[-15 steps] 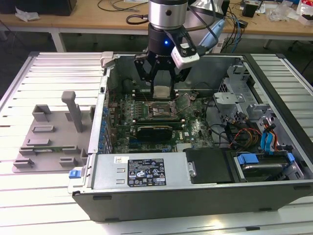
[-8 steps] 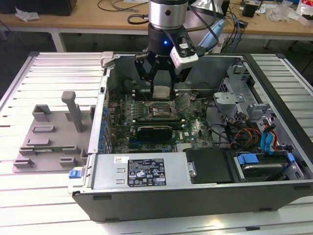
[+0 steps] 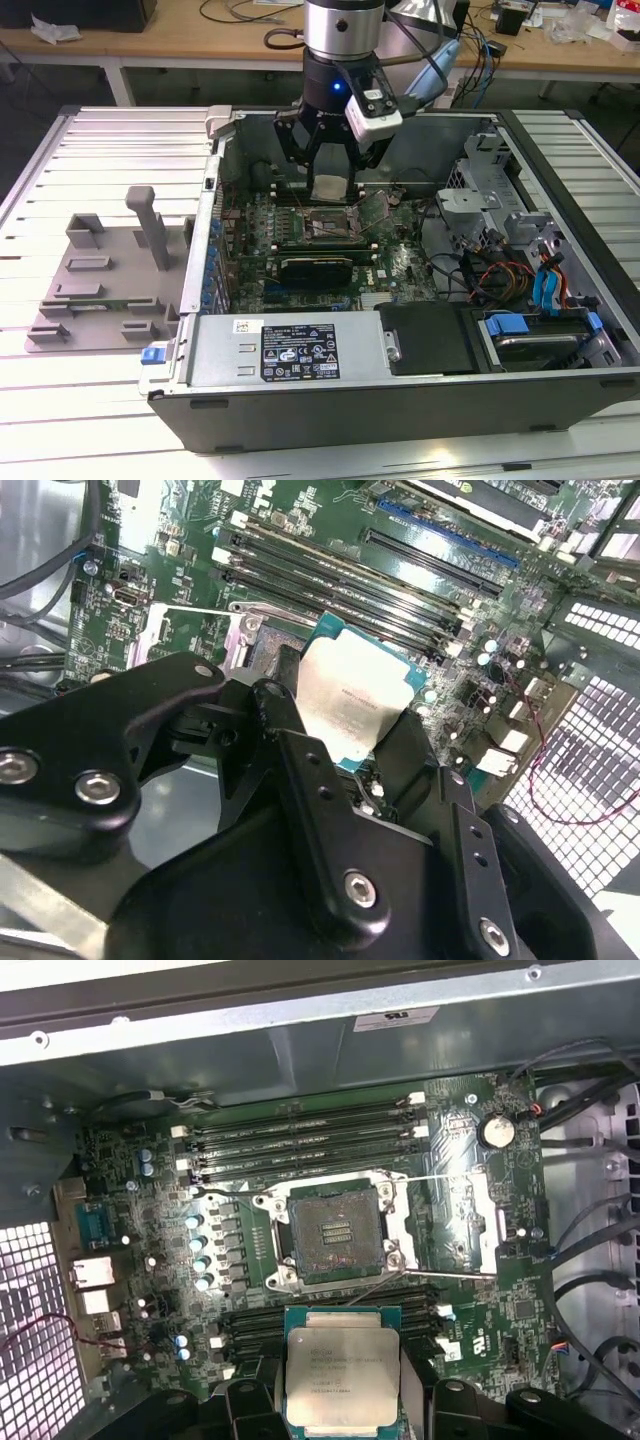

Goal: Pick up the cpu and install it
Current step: 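Place the cpu into insertion slot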

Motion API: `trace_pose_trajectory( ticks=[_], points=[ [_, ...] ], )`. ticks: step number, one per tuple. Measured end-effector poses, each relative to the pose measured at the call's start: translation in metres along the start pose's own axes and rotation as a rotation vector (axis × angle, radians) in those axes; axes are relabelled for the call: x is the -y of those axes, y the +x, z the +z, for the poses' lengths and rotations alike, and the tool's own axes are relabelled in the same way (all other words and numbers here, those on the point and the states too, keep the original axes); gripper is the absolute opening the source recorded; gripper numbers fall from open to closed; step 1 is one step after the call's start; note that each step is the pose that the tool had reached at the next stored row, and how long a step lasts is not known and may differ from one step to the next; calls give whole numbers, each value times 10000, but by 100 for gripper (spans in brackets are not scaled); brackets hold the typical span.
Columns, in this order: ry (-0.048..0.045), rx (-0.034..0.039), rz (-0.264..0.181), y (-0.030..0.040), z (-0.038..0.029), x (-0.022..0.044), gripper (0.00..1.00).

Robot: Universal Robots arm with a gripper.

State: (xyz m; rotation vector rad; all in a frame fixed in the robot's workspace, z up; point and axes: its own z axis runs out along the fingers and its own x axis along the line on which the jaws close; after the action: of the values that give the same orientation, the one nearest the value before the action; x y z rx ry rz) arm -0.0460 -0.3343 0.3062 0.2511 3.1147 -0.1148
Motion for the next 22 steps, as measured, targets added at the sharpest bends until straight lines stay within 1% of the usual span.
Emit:
trace_pose_trajectory(
  ticks=[3,7,9,14,22],
  points=[
    [4,-12,173,0,0,0,55],
    [14,-47,659,0,0,0,55],
    [16,-56,770,0,0,0,55],
    [27,-95,1318,0,1,0,55],
    [41,-144,1993,0,0,0,55]
  ],
)
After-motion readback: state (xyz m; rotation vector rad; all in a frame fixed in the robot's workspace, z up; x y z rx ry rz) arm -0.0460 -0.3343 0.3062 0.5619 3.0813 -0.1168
